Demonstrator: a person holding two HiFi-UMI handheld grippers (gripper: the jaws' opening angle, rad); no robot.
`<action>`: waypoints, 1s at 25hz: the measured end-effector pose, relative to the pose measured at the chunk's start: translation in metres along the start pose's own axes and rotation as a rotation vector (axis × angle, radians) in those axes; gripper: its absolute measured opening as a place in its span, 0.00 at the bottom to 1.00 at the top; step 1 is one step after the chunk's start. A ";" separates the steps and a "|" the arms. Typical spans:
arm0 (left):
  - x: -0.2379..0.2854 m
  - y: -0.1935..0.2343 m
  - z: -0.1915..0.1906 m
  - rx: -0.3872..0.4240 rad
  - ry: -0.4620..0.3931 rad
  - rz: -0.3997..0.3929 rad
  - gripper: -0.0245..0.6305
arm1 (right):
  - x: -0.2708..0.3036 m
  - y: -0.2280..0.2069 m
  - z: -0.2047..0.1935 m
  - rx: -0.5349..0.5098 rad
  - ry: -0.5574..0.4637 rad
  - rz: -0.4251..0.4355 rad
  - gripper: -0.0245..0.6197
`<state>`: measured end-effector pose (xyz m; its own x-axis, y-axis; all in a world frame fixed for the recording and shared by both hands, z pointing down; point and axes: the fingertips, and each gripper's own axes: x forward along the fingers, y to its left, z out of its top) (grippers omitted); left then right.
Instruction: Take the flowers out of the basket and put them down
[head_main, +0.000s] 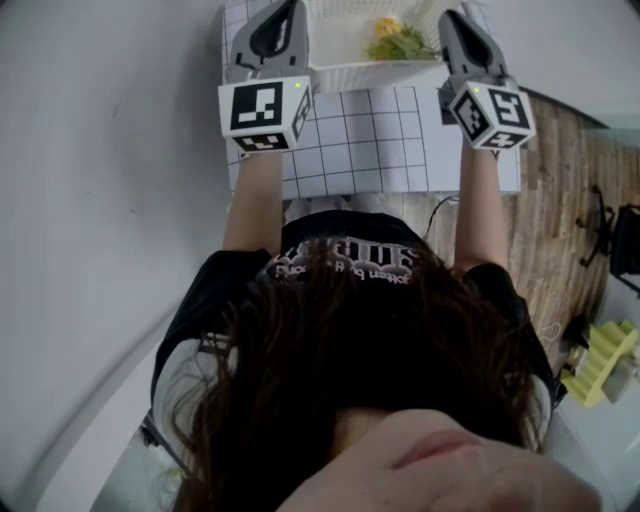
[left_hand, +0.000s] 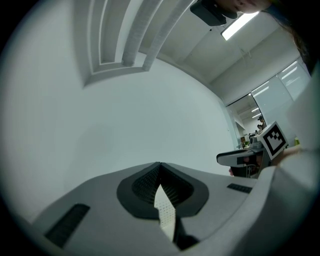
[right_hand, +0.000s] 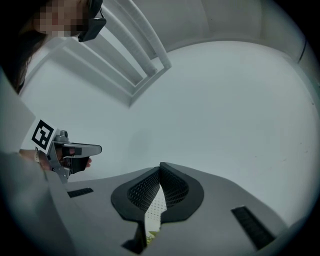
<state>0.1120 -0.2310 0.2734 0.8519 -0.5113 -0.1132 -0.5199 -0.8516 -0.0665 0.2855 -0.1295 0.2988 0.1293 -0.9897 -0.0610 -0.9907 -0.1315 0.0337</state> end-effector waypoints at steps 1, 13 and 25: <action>0.002 0.000 -0.001 0.002 0.002 0.003 0.04 | 0.003 -0.001 -0.001 -0.006 0.010 0.011 0.07; 0.018 -0.005 0.002 0.011 0.001 0.027 0.04 | 0.030 -0.015 -0.009 -0.036 0.119 0.166 0.07; 0.028 -0.008 0.007 0.033 -0.006 0.026 0.04 | 0.051 -0.021 -0.023 -0.111 0.272 0.356 0.08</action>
<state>0.1392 -0.2376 0.2643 0.8379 -0.5320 -0.1217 -0.5435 -0.8339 -0.0965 0.3141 -0.1788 0.3182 -0.1976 -0.9512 0.2371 -0.9670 0.2289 0.1123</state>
